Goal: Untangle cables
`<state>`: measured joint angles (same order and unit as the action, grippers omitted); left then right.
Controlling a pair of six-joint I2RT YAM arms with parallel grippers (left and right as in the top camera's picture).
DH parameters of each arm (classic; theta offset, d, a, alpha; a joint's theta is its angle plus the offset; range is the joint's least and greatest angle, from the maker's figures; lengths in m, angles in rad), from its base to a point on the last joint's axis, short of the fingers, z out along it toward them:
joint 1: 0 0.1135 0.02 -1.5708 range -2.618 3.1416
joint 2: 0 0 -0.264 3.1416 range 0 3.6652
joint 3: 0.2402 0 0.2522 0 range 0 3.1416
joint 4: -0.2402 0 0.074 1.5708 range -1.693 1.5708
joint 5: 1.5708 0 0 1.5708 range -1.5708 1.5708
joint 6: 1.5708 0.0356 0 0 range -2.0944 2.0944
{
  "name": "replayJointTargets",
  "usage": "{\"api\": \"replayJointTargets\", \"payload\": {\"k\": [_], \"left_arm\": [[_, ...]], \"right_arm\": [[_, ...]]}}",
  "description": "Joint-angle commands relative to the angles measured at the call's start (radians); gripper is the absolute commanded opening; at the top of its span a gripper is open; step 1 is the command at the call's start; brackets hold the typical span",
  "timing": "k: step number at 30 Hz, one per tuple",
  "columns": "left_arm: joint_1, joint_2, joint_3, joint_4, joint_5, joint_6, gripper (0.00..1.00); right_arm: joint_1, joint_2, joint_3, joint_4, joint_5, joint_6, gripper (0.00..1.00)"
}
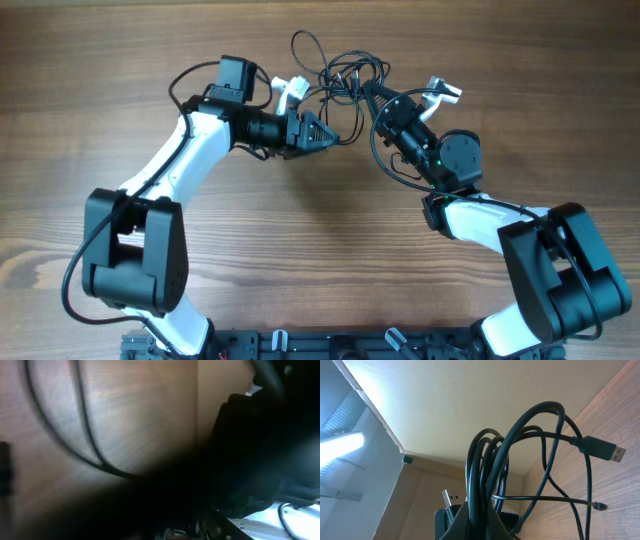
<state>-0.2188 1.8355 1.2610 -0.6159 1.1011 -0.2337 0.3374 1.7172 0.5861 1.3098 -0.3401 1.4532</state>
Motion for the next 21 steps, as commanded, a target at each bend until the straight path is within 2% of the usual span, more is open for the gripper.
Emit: {"api": "replayJointTargets", "payload": {"k": [1, 4, 12, 16, 19, 21], "left_arm": [[0.042, -0.005, -0.001, -0.037, 0.021, -0.179, 0.53], [0.074, -0.005, -0.001, -0.066, 0.021, -0.254, 0.52], [0.19, -0.005, -0.001, -0.199, -0.027, -0.245, 0.55], [0.227, -0.005, -0.001, -0.212, -0.081, -0.246, 0.57], [0.225, -0.005, -0.01, -0.211, -0.045, -0.246, 0.59], [0.211, -0.005, -0.026, -0.199, 0.025, -0.246, 0.66]], "right_arm": [[-0.002, 0.012, 0.014, 0.017, 0.002, -0.014, 0.04], [-0.002, 0.012, 0.014, 0.018, 0.002, -0.013, 0.04], [-0.002, 0.012, 0.014, 0.097, 0.031, -0.01, 0.04], [-0.002, 0.012, 0.014, 0.096, 0.032, -0.009, 0.04], [-0.002, 0.012, 0.014, 0.096, 0.032, -0.009, 0.04], [-0.002, 0.012, 0.014, 0.096, 0.032, -0.009, 0.04]]}}
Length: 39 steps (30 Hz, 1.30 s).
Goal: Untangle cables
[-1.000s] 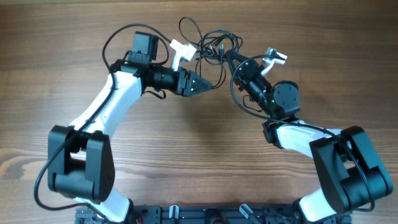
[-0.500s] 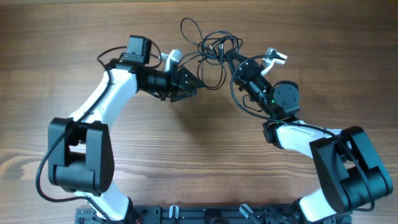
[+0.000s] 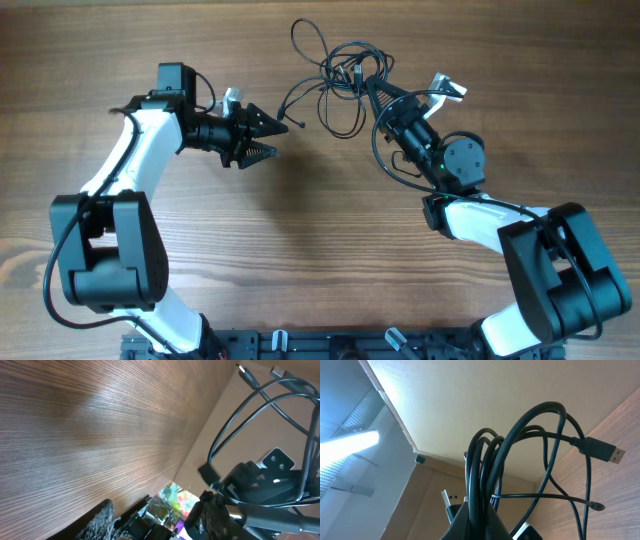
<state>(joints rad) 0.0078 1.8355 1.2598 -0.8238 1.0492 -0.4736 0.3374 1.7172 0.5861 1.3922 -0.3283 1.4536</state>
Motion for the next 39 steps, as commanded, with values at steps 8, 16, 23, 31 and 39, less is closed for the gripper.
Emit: {"api": "replayJointTargets", "payload": {"k": [8, 16, 23, 31, 39], "left_arm": [[-0.127, -0.005, -0.057, 0.035, 0.149, -0.006, 0.68], [-0.235, -0.005, -0.057, 0.191, 0.157, -0.24, 0.59], [-0.318, -0.005, -0.057, 0.427, 0.0, -0.487, 0.62], [-0.319, -0.005, -0.058, 0.491, -0.072, -0.529, 0.62], [-0.315, -0.005, -0.057, 0.539, -0.075, -0.562, 0.63]], "right_arm": [[-0.002, 0.012, 0.014, 0.013, 0.018, -0.002, 0.04], [-0.002, 0.012, 0.014, 0.013, 0.008, -0.002, 0.04], [-0.002, 0.012, 0.014, 0.009, -0.015, 0.014, 0.04], [-0.002, 0.012, 0.014, 0.009, -0.023, 0.015, 0.04], [-0.001, 0.012, 0.014, 0.006, -0.037, 0.014, 0.04]]}}
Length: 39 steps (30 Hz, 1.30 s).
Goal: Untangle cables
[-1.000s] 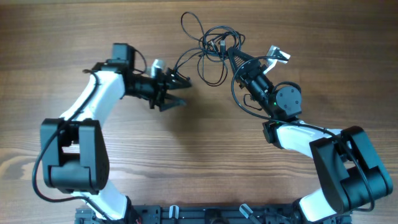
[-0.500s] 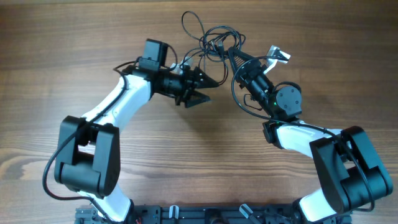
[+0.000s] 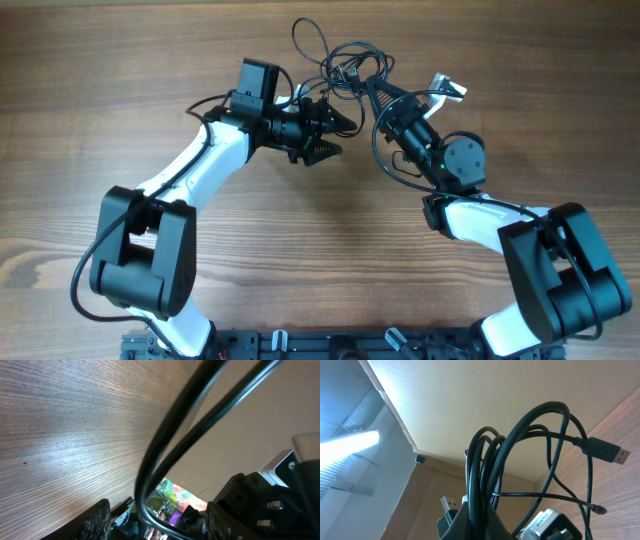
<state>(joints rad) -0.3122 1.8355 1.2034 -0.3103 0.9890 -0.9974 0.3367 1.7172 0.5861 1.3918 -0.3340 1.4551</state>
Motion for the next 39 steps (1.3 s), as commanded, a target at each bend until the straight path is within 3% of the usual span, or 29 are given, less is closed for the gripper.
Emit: {"api": "replayJointTargets", "payload": {"k": [1, 3, 6, 7, 10, 15, 19, 24, 26, 28, 34, 39], "left_arm": [[0.005, -0.005, -0.001, 0.043, -0.015, -0.052, 0.63], [0.005, -0.005, -0.001, 0.074, -0.015, -0.059, 0.6], [0.002, -0.005, -0.001, 0.079, -0.015, -0.04, 0.48], [0.0, -0.005, -0.001, 0.073, -0.019, -0.015, 0.41], [0.0, -0.005, -0.001, 0.026, -0.056, 0.063, 0.04], [0.003, -0.005, -0.001, -0.114, -0.224, 0.24, 0.04], [0.003, -0.005, -0.001, -0.238, -0.51, 0.364, 0.06], [0.003, -0.005, -0.001, -0.313, -0.825, 0.385, 0.17], [0.003, -0.005, -0.001, -0.311, -0.906, 0.385, 0.31], [0.003, -0.005, -0.001, -0.311, -0.989, 0.385, 0.32], [0.008, -0.005, -0.001, -0.307, -1.15, 0.384, 0.38], [0.064, -0.005, -0.001, -0.288, -1.162, 0.384, 0.4]], "right_arm": [[0.0, 0.012, 0.014, 0.006, -0.032, 0.013, 0.04], [-0.001, 0.012, 0.014, 0.006, -0.031, 0.013, 0.04], [-0.001, 0.012, 0.014, 0.006, -0.031, 0.013, 0.04], [-0.001, 0.012, 0.014, 0.006, -0.031, 0.014, 0.04], [-0.001, 0.012, 0.014, 0.006, -0.031, 0.014, 0.04], [-0.001, 0.012, 0.014, 0.006, -0.031, 0.014, 0.04], [-0.001, 0.012, 0.014, 0.006, -0.031, 0.014, 0.04], [-0.001, 0.012, 0.014, 0.001, -0.037, 0.012, 0.04], [-0.001, 0.012, 0.014, -0.018, -0.049, 0.011, 0.04], [-0.001, 0.012, 0.014, -0.056, -0.076, 0.012, 0.04], [-0.001, 0.012, 0.014, -0.137, -0.216, -0.036, 0.04], [-0.001, 0.012, 0.014, -0.181, -0.338, -0.1, 0.04]]}}
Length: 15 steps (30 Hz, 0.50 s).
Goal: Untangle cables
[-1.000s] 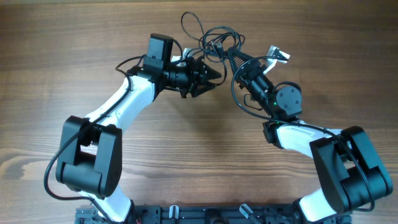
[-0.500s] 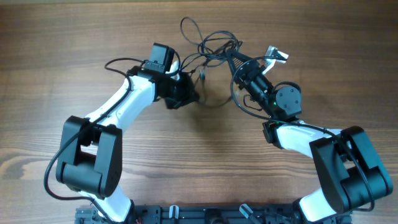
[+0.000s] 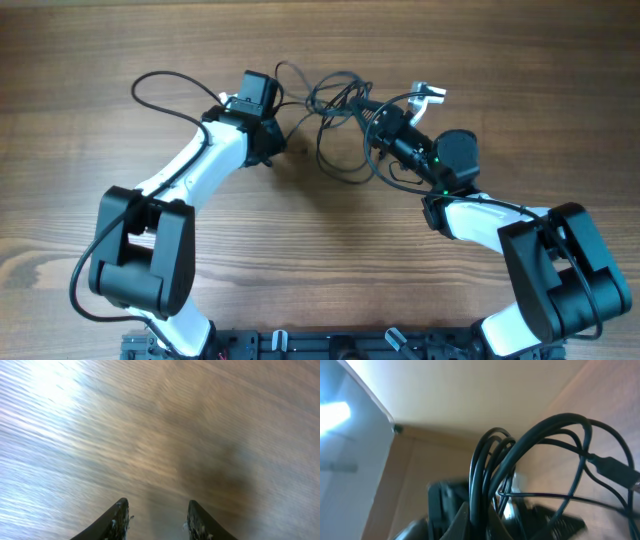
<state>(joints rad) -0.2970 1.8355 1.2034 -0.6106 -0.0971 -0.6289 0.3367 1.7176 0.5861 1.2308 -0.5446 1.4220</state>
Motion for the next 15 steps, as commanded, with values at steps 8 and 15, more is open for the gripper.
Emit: {"api": "replayJointTargets", "payload": {"k": [8, 15], "left_arm": [[0.225, -0.005, -0.001, 0.015, 0.194, 0.075, 0.6], [0.342, -0.005, -0.001, 0.015, 0.674, 0.389, 0.84]], "right_arm": [[-0.001, 0.011, 0.014, -0.209, -0.325, -0.274, 0.04], [-0.001, 0.011, 0.014, -0.291, -0.457, -0.447, 0.04]]}}
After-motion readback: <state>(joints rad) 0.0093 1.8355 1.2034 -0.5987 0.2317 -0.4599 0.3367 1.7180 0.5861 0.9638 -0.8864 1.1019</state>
